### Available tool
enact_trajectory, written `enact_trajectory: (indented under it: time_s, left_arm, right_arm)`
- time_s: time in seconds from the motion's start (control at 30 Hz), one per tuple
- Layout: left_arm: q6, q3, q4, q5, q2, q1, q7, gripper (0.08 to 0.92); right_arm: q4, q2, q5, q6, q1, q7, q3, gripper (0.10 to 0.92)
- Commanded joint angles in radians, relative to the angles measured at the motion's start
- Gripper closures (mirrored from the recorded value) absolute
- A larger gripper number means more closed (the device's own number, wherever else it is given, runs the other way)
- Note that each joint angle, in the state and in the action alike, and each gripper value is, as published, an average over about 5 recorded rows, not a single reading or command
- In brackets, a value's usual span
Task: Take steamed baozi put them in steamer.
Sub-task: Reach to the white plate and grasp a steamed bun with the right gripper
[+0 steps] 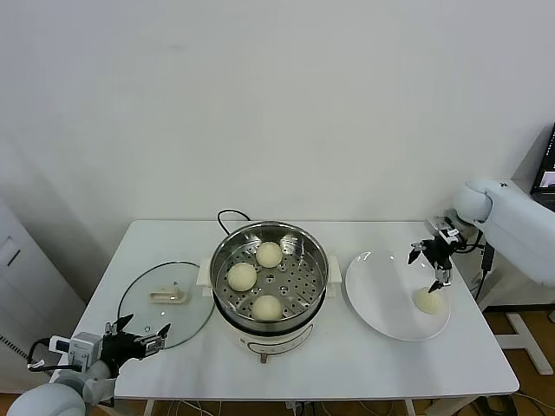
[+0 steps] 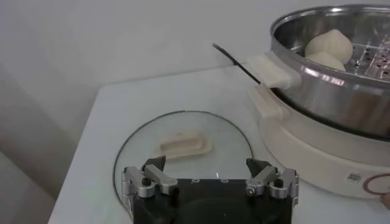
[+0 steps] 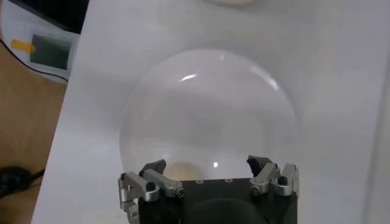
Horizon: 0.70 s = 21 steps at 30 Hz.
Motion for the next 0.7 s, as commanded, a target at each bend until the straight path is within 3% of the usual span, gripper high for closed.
enact_trajectory:
  time_s: [0.03, 0.7]
  left_arm:
    - [0.001, 0.002, -0.004, 0.001, 0.001, 0.001, 0.000, 0.177]
    - [0.001, 0.006, -0.003, 0.002, 0.000, 0.005, 0.000, 0.177]
  right_arm:
    - [-0.071, 0.004, -0.123, 0.003, -0.165, 0.056, 0.162, 0.203]
    - [-0.132, 0.053, -0.270, 0.031, -0.272, 0.088, 0.302, 0.223]
